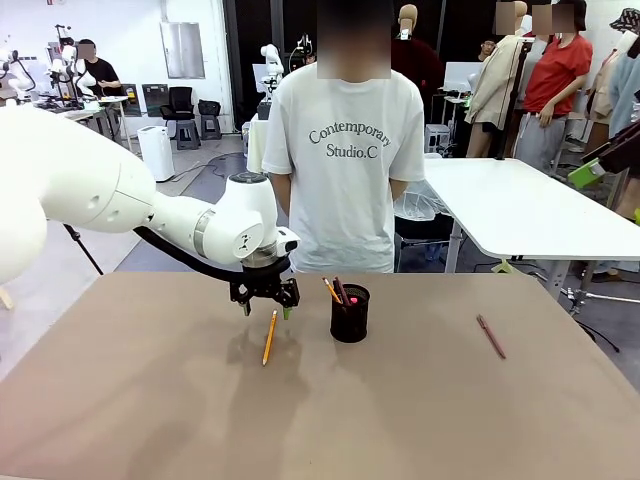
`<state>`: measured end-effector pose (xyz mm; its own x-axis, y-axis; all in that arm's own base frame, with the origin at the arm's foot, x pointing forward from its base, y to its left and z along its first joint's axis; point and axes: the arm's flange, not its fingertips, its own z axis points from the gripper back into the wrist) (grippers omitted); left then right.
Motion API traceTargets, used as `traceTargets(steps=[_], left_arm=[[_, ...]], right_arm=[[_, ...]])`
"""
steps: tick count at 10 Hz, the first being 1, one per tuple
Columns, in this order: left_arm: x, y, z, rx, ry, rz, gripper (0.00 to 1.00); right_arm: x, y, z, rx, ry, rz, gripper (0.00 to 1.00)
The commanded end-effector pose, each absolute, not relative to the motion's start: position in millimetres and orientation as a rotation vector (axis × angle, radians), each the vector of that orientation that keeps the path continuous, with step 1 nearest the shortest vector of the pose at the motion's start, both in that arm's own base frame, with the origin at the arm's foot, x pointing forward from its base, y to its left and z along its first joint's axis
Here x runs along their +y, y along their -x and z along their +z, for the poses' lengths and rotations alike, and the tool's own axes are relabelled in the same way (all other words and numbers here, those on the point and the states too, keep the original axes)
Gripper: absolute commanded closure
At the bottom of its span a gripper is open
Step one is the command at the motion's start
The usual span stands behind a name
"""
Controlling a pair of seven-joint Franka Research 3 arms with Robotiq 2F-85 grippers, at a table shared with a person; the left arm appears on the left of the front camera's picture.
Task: Place the pens into the pen holder.
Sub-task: Pick up a writing instrument from the table and place it into the Pen holder.
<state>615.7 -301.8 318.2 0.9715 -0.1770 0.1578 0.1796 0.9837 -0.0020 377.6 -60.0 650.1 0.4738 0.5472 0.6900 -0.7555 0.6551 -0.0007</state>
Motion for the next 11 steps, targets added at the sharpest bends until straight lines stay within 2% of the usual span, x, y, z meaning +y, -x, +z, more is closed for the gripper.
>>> traceTargets(steps=[1, 7, 8, 11], left_arm=[[-302, -627, 319, -0.149, 0.015, -0.113, 0.0], [-304, -636, 306, -0.114, -0.009, -0.116, 0.0], [-304, -637, 304, -0.106, -0.007, -0.12, 0.1], [-305, -637, 303, -0.086, -0.01, -0.113, 0.68]], right_arm=[[-60, -377, 651, -0.718, -0.327, 0.817, 0.0], [-60, -377, 651, -0.718, -0.327, 0.817, 0.0], [-60, -377, 651, -0.718, -0.327, 0.817, 0.0], [-60, -377, 651, -0.718, -0.327, 0.817, 0.0]])
